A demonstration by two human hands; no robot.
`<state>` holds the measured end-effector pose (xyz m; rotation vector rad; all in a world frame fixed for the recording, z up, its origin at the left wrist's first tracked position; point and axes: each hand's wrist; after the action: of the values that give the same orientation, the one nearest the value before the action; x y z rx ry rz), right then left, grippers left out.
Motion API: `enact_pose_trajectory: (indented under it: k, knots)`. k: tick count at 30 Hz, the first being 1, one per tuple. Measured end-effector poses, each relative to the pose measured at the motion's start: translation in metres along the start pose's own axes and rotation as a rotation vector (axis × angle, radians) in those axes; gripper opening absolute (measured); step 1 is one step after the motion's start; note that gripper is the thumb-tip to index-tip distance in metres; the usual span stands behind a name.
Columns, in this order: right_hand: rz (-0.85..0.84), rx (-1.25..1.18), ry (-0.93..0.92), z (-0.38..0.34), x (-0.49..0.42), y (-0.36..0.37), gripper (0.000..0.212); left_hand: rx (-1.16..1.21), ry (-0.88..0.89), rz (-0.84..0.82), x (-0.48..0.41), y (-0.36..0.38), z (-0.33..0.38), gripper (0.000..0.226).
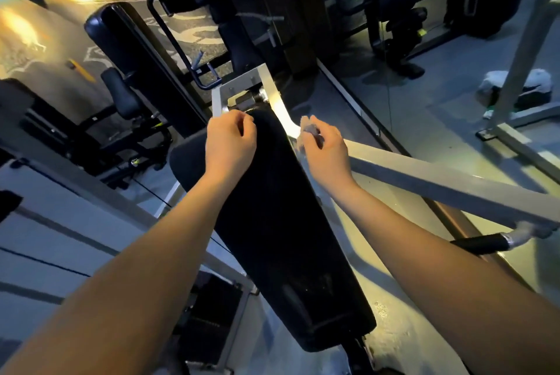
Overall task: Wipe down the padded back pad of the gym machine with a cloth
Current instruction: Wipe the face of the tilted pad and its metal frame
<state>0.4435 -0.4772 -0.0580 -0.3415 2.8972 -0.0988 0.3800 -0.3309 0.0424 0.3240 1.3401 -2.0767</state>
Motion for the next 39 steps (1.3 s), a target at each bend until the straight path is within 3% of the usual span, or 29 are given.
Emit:
enact_pose_trajectory:
  k: [3, 7, 11, 14, 19, 26, 33, 39]
  knots:
    - [0.024, 0.024, -0.101, -0.012, -0.031, 0.016, 0.017, -0.229, 0.114, 0.073, -0.049, 0.009, -0.013, 0.029]
    - [-0.132, 0.140, -0.206, 0.008, -0.041, 0.040, 0.022, -0.461, 0.007, 0.073, -0.067, 0.036, -0.032, 0.028]
    - [-0.129, 0.087, -0.158, 0.020, -0.045, 0.054, 0.032, -0.507, -0.012, 0.161, -0.064, 0.052, -0.043, 0.032]
    - [-0.087, 0.062, -0.242, -0.003, -0.071, 0.064, 0.032, -0.462, -0.008, 0.208, -0.064, 0.054, -0.045, 0.032]
    - [-0.177, 0.069, -0.392, -0.007, -0.085, 0.056, 0.032, -0.438, 0.012, 0.245, -0.060, 0.056, -0.044, 0.031]
    - [-0.104, 0.015, -0.161, 0.026, -0.050, 0.048, 0.028, -0.414, -0.018, 0.275, -0.061, 0.059, -0.045, 0.034]
    - [-0.211, 0.037, -0.260, -0.004, -0.083, 0.048, 0.041, -0.446, -0.005, 0.266, -0.059, 0.059, -0.045, 0.035]
    - [-0.107, 0.051, 0.054, 0.092, 0.007, 0.042, 0.032, -0.439, -0.012, 0.273, -0.058, 0.060, -0.041, 0.035]
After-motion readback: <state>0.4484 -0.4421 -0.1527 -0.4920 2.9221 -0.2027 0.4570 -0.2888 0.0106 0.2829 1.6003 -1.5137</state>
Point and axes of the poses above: each hand's wrist, its own x-axis away from the middle knuckle, its own y-axis out of the palm, z = x × y, and after that the axes turned 6 degrees about x, right-handed
